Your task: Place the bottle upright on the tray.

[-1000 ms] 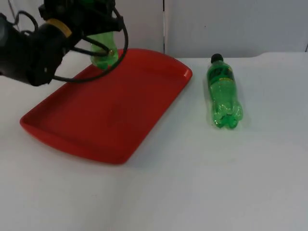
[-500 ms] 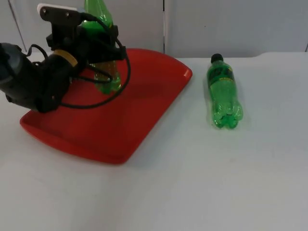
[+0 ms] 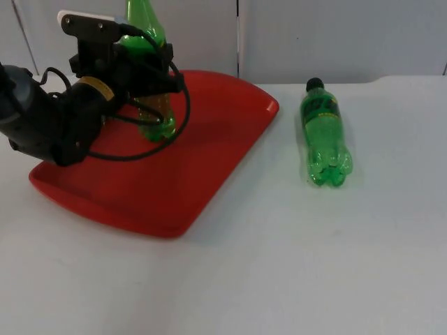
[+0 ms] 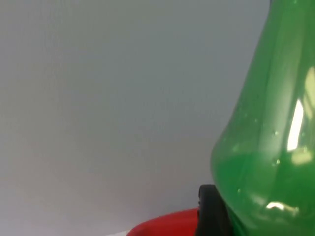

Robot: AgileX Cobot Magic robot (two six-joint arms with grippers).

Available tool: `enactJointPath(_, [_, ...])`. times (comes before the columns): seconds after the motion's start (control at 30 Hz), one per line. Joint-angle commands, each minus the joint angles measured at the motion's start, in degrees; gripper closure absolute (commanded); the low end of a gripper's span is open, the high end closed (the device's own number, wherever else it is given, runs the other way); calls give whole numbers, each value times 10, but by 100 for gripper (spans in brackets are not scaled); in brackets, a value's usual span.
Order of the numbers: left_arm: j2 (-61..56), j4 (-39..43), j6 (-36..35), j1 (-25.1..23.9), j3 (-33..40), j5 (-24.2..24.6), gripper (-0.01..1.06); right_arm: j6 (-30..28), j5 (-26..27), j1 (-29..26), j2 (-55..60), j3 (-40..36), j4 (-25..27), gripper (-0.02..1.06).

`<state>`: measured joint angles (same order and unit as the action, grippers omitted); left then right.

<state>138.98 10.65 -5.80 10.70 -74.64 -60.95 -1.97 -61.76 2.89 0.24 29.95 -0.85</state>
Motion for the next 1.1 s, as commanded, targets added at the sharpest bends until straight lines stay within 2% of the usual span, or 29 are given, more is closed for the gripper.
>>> enactJointPath(0.0, [-1, 4, 0, -1, 0, -2, 88, -2, 0, -3, -2, -3, -1, -1])
enactJointPath(0.03, [-1, 4, 0, -1, 0, -2, 82, -2, 0, -3, -2, -3, -1, -1])
enactJointPath(0.07, [-1, 4, 0, -1, 0, -2, 82, -2, 0, -3, -2, -3, -1, -1])
enactJointPath(0.23, [-1, 9, 0, -1, 0, 2, 51, -2, 0, -3, -2, -3, -1, -1])
enactJointPath(0.37, [-1, 9, 0, -1, 0, 2, 44, -2, 0, -3, -2, -3, -1, -1])
enactJointPath(0.73, [-1, 47, -7, -1, 2, 7, 43, -2, 0, -3, -2, -3, -1, -1])
enactJointPath(0.8, [-1, 53, -7, -1, 2, 7, 30, -2, 0, -3, -2, -3, -1, -1])
enactJointPath(0.87, [-1, 48, -7, -1, 2, 7, 12, -2, 0, -3, -2, -3, -1, -1])
enactJointPath(0.9, [-1, 48, -7, -1, 2, 7, 12, -2, 0, -3, -2, -3, -1, -1])
enactJointPath(0.93, [-1, 44, -7, -1, 2, 7, 3, -2, 0, -3, -2, -3, -1, -1])
enactJointPath(0.97, [-1, 43, -7, -1, 2, 7, 0, -2, 0, -3, -2, -3, -1, -1])
enactJointPath(1.07, [-1, 42, -7, -1, 2, 7, 0, -2, 0, -3, -2, -3, -1, -1])
